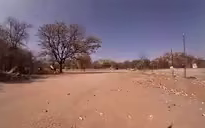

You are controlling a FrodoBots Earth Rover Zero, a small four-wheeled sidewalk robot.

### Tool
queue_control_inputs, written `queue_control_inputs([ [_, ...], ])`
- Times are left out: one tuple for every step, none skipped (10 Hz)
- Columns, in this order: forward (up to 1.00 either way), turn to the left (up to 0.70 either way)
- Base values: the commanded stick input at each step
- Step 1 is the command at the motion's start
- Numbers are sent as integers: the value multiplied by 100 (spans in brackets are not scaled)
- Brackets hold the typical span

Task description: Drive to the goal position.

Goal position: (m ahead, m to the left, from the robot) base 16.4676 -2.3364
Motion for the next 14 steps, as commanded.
queue_control_inputs([
  [50,0],
  [50,0],
  [50,0],
  [50,0],
  [50,0],
  [50,0],
  [50,0],
  [50,0],
  [50,0],
  [50,0],
  [50,0],
  [50,0],
  [50,0],
  [50,0],
])
